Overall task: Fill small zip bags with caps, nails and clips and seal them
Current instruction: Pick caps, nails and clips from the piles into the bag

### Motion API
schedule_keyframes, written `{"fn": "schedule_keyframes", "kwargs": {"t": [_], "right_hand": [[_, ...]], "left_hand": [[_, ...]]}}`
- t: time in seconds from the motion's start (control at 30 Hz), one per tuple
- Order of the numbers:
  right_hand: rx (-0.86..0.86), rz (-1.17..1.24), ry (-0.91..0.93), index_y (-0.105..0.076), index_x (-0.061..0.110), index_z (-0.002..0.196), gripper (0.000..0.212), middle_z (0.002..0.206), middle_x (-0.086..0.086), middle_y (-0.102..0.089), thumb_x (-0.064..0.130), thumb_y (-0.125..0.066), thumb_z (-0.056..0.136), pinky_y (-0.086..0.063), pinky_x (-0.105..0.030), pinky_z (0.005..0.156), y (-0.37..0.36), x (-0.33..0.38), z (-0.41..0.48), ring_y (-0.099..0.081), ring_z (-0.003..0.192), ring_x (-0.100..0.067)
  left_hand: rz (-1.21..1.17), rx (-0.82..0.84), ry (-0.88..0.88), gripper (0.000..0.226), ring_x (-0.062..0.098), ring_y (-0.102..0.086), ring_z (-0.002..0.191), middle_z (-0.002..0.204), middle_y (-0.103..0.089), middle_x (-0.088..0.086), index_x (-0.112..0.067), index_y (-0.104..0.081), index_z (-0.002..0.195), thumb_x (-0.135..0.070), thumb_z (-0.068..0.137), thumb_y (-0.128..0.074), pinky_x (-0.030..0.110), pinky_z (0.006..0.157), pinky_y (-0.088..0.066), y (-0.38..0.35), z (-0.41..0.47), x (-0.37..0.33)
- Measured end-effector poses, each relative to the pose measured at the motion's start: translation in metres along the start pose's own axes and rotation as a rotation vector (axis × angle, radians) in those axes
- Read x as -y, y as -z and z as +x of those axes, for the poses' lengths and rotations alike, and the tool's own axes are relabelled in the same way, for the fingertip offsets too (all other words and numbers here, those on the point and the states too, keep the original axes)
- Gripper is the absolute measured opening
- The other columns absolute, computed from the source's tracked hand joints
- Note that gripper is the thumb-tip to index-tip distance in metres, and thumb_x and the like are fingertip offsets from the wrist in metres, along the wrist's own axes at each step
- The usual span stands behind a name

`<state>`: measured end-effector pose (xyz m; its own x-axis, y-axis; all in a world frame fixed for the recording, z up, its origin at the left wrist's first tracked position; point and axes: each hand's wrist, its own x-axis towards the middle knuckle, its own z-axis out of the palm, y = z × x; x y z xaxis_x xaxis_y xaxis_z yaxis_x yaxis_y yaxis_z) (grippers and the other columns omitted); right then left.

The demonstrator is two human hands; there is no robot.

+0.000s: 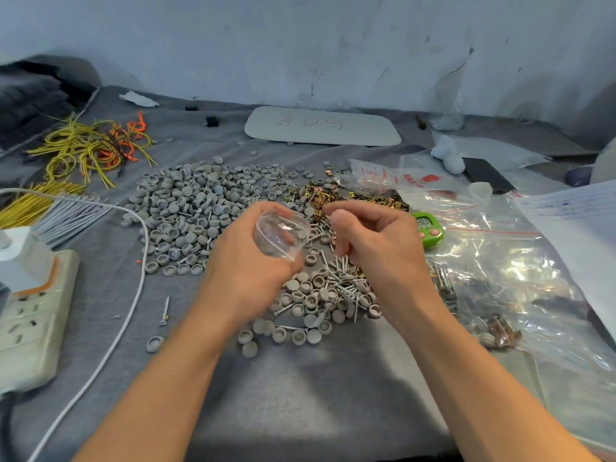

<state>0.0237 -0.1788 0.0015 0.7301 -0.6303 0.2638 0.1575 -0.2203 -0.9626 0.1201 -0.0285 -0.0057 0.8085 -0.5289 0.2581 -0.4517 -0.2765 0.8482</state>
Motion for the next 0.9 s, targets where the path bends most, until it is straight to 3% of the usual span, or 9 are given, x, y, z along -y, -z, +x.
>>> {"fn": "schedule_keyframes", "kwargs": {"t": [0.1, 0.17, 0.3, 0.37, 0.43, 0.5, 0.6, 0.77, 0.9], "right_hand": [[0.139, -0.104, -0.040, -0.079, 0.024, 0.086, 0.025, 0.071, -0.002, -0.074, 0.048, -0.080, 0.079, -0.050, -0.030, 0.057, -0.004, 0.004, -0.008, -0.062, 0.059, -0.009], [0.249, -0.251, -0.051, -0.076, 0.026, 0.087, 0.037, 0.073, 0.005, -0.074, 0.059, -0.079, 0.071, -0.050, -0.026, 0.056, -0.017, 0.004, -0.016, -0.062, 0.060, -0.005], [0.145, -0.373, 0.019, -0.078, 0.025, 0.077, 0.009, 0.063, 0.010, -0.069, 0.032, -0.079, 0.082, -0.040, -0.021, 0.052, -0.024, 0.002, -0.010, -0.052, 0.051, 0.000], [0.089, -0.315, 0.012, -0.080, 0.024, 0.076, 0.010, 0.062, 0.010, -0.069, 0.021, -0.079, 0.085, -0.041, -0.023, 0.055, -0.018, 0.000, -0.005, -0.053, 0.052, -0.002], [0.065, -0.217, -0.009, -0.081, 0.024, 0.074, 0.013, 0.061, 0.008, -0.069, 0.017, -0.079, 0.084, -0.043, -0.024, 0.057, -0.013, 0.002, -0.002, -0.055, 0.054, -0.004], [0.074, -0.128, -0.040, -0.081, 0.027, 0.074, 0.016, 0.063, 0.005, -0.071, 0.015, -0.078, 0.084, -0.047, -0.023, 0.058, -0.012, 0.004, 0.000, -0.057, 0.057, -0.005], [0.053, -0.015, -0.072, -0.083, 0.025, 0.077, 0.016, 0.071, -0.005, -0.074, 0.012, -0.080, 0.085, -0.053, -0.035, 0.066, -0.009, 0.005, 0.002, -0.059, 0.064, -0.013], [0.005, 0.122, -0.103, -0.082, 0.015, 0.079, 0.012, 0.070, -0.008, -0.072, 0.008, -0.078, 0.088, -0.053, -0.026, 0.062, -0.013, 0.006, 0.002, -0.058, 0.061, -0.014], [-0.021, 0.181, -0.125, -0.081, 0.011, 0.083, 0.009, 0.067, -0.005, -0.070, 0.004, -0.078, 0.088, -0.053, -0.023, 0.059, -0.015, 0.006, 0.003, -0.057, 0.058, -0.014]], "left_hand": [[-0.057, -0.112, 0.043, 0.061, 0.002, -0.069, 0.074, 0.093, -0.069, -0.014, -0.049, -0.052, 0.107, -0.018, 0.070, -0.090, 0.014, 0.054, -0.051, 0.000, 0.001, -0.003], [0.051, -0.188, 0.028, 0.075, 0.000, -0.063, 0.079, 0.095, -0.064, -0.018, -0.051, -0.045, 0.115, -0.021, 0.066, -0.092, 0.009, 0.055, -0.044, -0.001, 0.000, -0.004], [0.153, -0.142, -0.042, 0.105, 0.004, -0.059, 0.097, 0.119, -0.057, -0.018, -0.052, -0.036, 0.138, -0.018, 0.057, -0.094, 0.009, 0.071, -0.035, -0.004, 0.000, -0.005], [0.123, -0.094, -0.026, 0.108, -0.004, -0.058, 0.096, 0.114, -0.055, -0.024, -0.054, -0.035, 0.141, -0.019, 0.058, -0.094, 0.010, 0.071, -0.040, -0.004, -0.002, -0.005], [-0.072, -0.063, 0.051, 0.092, -0.005, -0.061, 0.089, 0.097, -0.059, -0.025, -0.049, -0.048, 0.135, -0.020, 0.061, -0.095, 0.011, 0.072, -0.047, 0.003, -0.003, -0.004], [-0.369, -0.040, 0.137, 0.055, 0.002, -0.068, 0.084, 0.091, -0.071, -0.012, -0.032, -0.069, 0.117, -0.020, 0.068, -0.091, 0.014, 0.071, -0.053, 0.014, 0.000, -0.003], [-0.545, -0.061, 0.189, 0.012, 0.003, -0.068, 0.067, 0.074, -0.075, -0.004, -0.013, -0.078, 0.088, -0.010, 0.077, -0.081, 0.010, 0.063, -0.051, 0.025, 0.006, -0.002], [-0.645, -0.093, 0.241, 0.012, 0.004, -0.056, 0.056, 0.066, -0.067, -0.003, -0.020, -0.082, 0.074, -0.030, 0.067, -0.080, 0.011, 0.057, -0.047, 0.027, 0.010, 0.000], [-0.683, -0.146, 0.237, 0.008, 0.005, -0.055, 0.055, 0.068, -0.069, -0.003, -0.025, -0.083, 0.072, -0.028, 0.065, -0.080, 0.012, 0.058, -0.047, 0.029, 0.012, 0.001]]}}
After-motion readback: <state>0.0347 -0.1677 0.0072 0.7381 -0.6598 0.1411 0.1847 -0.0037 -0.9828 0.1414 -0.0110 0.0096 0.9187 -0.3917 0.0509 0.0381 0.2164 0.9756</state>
